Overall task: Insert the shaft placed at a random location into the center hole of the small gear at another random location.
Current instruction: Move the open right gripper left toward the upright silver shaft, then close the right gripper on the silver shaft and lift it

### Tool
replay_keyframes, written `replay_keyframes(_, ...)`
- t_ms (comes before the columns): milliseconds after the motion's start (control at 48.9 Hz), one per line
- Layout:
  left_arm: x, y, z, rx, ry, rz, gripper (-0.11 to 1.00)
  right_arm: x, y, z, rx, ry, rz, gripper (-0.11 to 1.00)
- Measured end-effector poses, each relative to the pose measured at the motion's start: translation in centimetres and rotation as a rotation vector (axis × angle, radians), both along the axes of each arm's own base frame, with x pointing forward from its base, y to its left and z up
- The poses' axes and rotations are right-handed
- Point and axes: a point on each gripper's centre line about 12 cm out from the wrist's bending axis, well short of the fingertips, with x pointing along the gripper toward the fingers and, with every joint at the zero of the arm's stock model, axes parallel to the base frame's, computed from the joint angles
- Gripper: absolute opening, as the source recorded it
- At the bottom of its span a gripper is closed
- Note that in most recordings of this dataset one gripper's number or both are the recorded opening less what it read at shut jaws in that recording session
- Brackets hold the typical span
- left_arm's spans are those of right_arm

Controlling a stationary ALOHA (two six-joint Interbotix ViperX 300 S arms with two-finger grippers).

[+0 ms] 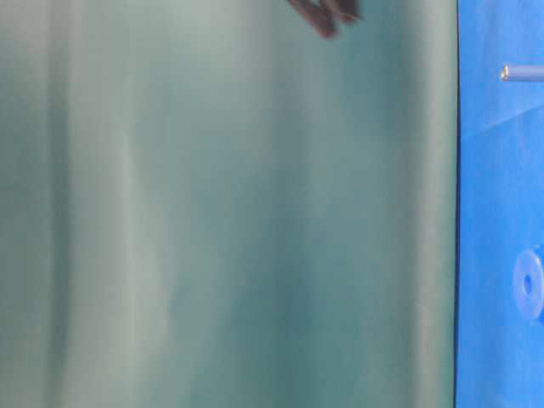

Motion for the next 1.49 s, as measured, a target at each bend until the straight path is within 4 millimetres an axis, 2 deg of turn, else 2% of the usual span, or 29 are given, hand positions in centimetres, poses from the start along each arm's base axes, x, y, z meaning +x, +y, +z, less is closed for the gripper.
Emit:
replay_keyframes(266,0.0,0.0,0.0,-0.002,-0.002,-0.002,0.00,1.7,-1.6,-5.3,0.044,0.110,-0.066,0.82)
replay_keyframes(450,-0.1,0.0,0.2,-0.002,-0.011,0.000,0.00,2.8,-2.1,-7.8,0.060,0.148,-0.093,0.82)
replay_keyframes(634,-0.3,0.0,0.3,-0.002,-0.017,-0.002,0.00,3.5,-2.3,-9.2,0.064,0.175,-0.097,0.81)
replay_keyframes(879,-0.3,0.0,0.3,-0.002,-0.017,-0.002,0.00,4.0,-2.6,-9.8,0.069,0.191,-0.106,0.78)
replay_keyframes(961,-0.3,0.0,0.2,-0.002,-0.014,-0.002,0.00,4.0,-2.6,-9.8,0.070,0.193,-0.106,0.71)
replay_keyframes(1002,-0.3,0.0,0.2,-0.003,-0.012,-0.002,0.00,4.0,-2.6,-9.8,0.070,0.193,-0.106,0.64)
replay_keyframes(1145,-0.3,0.0,0.0,-0.003,-0.006,-0.002,0.00,4.0,-2.7,-9.8,0.071,0.194,-0.108,0.24)
replay_keyframes(1227,-0.3,0.0,-0.1,-0.003,-0.002,-0.002,0.00,4.0,-2.6,-9.9,0.072,0.200,-0.107,0.07)
replay_keyframes(1268,-0.3,0.0,0.0,-0.003,-0.003,0.000,0.00,4.0,-2.6,-9.9,0.073,0.203,-0.107,0.03)
replay_keyframes(1493,-0.3,0.0,-0.1,-0.005,0.003,-0.002,0.00,4.0,-2.7,-10.0,0.078,0.211,-0.108,0.03)
